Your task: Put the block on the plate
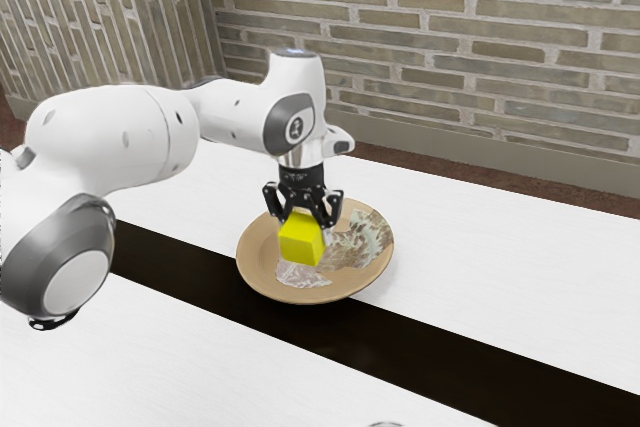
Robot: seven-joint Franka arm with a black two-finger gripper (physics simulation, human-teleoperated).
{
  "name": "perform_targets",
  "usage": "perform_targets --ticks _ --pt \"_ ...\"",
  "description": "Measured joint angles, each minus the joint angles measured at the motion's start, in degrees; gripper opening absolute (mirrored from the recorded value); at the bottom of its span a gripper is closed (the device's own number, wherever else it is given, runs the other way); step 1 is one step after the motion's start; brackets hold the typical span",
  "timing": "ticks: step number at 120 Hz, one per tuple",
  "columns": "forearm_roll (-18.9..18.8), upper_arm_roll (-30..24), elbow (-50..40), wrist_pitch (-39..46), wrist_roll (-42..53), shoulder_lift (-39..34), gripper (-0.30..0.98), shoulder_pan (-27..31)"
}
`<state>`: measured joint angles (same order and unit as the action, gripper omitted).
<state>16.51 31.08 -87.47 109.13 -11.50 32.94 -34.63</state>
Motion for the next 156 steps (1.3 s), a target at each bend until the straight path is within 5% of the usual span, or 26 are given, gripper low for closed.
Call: perform_targets --ticks 52,104,126,140,156 --pt "0.42 -1.18 2.31 1.18 -0.70 4.95 0.32 0.96" --pt "1.13 -1.49 4.20 2.32 0.15 5.13 0.61 1.07" --pt "-1.72 -2.03 3.43 1.01 0.52 -2.74 0.66 1.10" --pt "-5.87 -7.27 3.43 -3.15 1.15 -9.90 0.67 6.23" --pt "-10.45 -20.86 3.48 -9.95 2.35 -18.44 0.68 19.42"
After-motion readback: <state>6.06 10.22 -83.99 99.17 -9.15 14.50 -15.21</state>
